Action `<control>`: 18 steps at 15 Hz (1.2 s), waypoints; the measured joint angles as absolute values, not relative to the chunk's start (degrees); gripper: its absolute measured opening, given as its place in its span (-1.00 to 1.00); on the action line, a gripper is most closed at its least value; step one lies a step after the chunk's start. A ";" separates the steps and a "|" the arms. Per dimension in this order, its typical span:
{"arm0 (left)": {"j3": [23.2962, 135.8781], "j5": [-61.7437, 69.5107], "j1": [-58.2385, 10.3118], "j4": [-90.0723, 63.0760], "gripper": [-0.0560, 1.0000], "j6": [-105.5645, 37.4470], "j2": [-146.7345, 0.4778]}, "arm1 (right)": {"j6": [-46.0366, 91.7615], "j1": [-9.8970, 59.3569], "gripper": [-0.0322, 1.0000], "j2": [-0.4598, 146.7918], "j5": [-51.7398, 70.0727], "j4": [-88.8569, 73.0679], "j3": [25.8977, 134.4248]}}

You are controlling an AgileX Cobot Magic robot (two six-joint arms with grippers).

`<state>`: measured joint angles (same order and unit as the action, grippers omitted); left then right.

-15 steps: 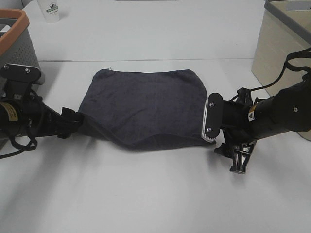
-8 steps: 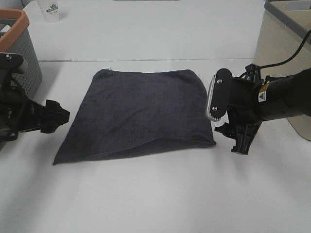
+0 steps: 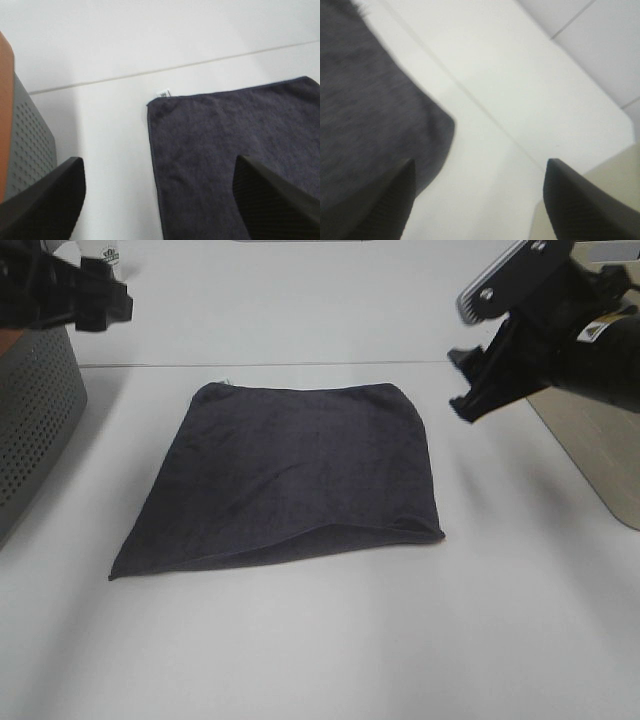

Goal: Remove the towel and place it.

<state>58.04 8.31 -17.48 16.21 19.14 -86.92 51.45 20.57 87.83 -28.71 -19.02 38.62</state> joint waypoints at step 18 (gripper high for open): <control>88.24 50.02 -3.55 -12.15 0.54 -5.44 -92.25 | 10.54 11.57 0.16 99.06 63.08 -2.52 107.31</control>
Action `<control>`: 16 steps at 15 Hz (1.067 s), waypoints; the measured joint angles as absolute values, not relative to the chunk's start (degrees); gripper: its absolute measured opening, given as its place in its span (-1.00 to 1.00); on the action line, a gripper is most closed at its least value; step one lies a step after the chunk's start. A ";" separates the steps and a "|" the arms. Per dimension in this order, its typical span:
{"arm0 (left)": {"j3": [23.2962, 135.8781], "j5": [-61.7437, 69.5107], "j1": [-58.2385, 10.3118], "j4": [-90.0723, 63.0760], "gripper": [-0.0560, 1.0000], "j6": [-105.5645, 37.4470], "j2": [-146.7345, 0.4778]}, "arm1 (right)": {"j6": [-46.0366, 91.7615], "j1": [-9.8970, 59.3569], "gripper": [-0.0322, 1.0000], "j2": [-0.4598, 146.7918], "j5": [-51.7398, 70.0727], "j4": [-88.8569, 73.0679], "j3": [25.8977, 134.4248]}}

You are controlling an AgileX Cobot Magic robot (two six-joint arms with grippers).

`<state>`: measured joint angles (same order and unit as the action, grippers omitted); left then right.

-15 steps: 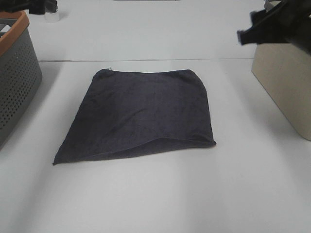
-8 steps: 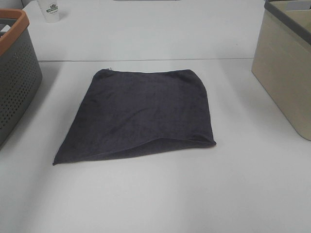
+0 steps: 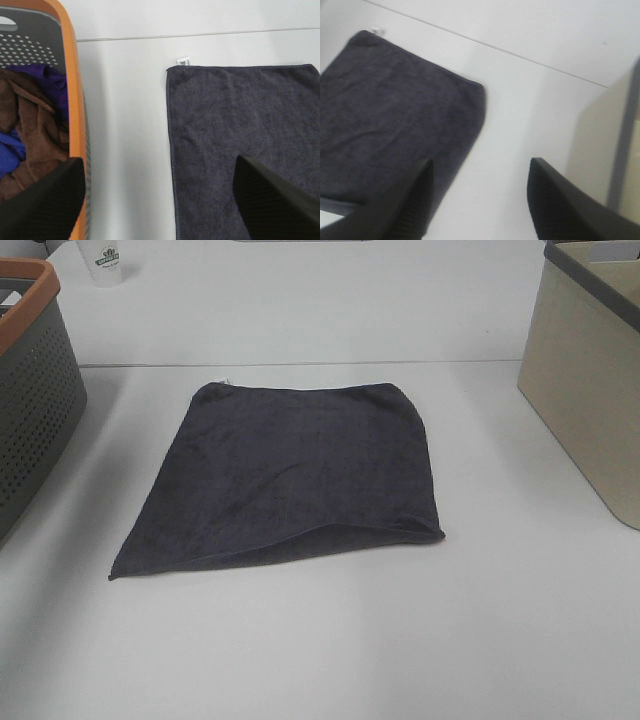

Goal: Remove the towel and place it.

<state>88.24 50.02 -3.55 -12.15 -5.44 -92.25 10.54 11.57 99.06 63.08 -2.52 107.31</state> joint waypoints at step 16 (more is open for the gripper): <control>68.53 66.29 1.32 -0.80 0.54 1.15 -64.74 | 4.81 11.52 0.16 72.71 69.96 6.53 75.97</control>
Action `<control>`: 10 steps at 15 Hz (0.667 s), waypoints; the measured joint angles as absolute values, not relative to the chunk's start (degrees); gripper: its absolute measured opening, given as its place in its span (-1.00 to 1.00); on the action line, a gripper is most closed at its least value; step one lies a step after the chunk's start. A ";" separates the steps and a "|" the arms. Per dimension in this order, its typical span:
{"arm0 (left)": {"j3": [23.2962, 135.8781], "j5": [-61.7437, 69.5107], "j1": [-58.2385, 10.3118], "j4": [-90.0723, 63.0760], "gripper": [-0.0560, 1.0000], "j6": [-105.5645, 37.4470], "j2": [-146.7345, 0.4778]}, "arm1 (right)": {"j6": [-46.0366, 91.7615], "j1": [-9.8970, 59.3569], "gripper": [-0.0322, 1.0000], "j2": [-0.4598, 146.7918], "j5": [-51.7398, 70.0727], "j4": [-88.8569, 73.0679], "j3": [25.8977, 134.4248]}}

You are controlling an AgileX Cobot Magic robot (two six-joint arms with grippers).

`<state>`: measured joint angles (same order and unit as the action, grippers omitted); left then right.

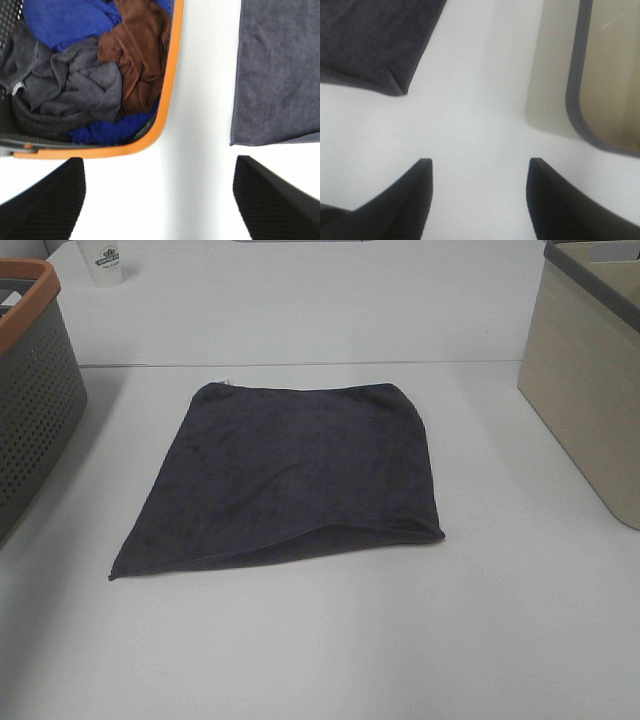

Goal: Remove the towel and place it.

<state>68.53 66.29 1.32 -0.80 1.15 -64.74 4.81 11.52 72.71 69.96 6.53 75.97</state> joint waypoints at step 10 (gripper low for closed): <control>40.28 62.11 1.32 -0.52 0.54 3.21 -35.24 | 4.58 11.52 0.16 43.03 65.72 4.81 43.32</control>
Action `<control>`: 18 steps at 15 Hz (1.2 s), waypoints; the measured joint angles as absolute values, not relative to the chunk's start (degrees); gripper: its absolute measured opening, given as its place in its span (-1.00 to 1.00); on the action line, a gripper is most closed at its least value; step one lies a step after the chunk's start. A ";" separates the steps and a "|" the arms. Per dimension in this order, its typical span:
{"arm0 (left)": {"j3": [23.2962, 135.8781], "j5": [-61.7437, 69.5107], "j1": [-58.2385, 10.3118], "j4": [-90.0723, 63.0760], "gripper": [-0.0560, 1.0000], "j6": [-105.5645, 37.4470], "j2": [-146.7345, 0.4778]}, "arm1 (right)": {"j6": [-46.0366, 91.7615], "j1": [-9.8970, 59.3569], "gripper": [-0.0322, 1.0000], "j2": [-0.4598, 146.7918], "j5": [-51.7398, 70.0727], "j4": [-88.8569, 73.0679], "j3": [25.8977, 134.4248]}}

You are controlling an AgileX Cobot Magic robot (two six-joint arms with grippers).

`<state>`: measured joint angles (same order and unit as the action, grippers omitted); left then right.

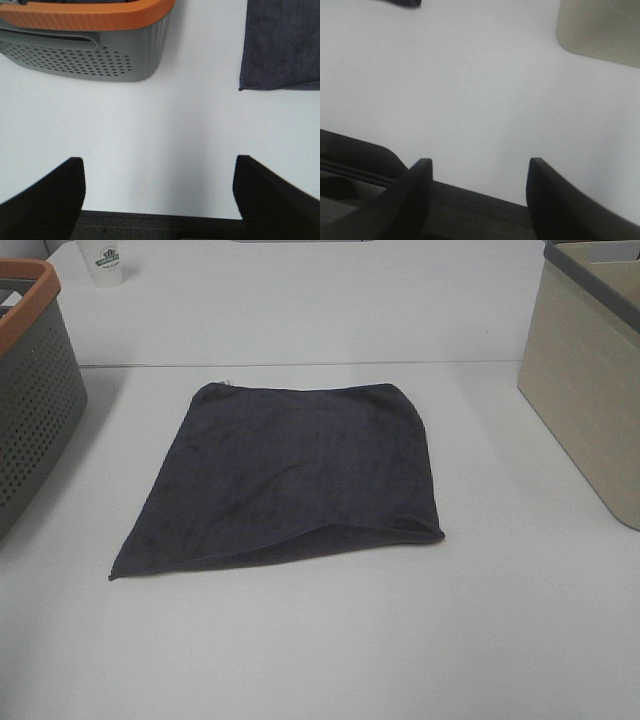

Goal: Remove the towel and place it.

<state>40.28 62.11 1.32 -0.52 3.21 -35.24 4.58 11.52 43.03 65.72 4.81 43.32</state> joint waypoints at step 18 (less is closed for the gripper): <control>29.74 59.93 1.32 -1.55 0.54 -0.80 0.23 | 6.53 11.52 0.16 9.28 63.77 -1.89 30.42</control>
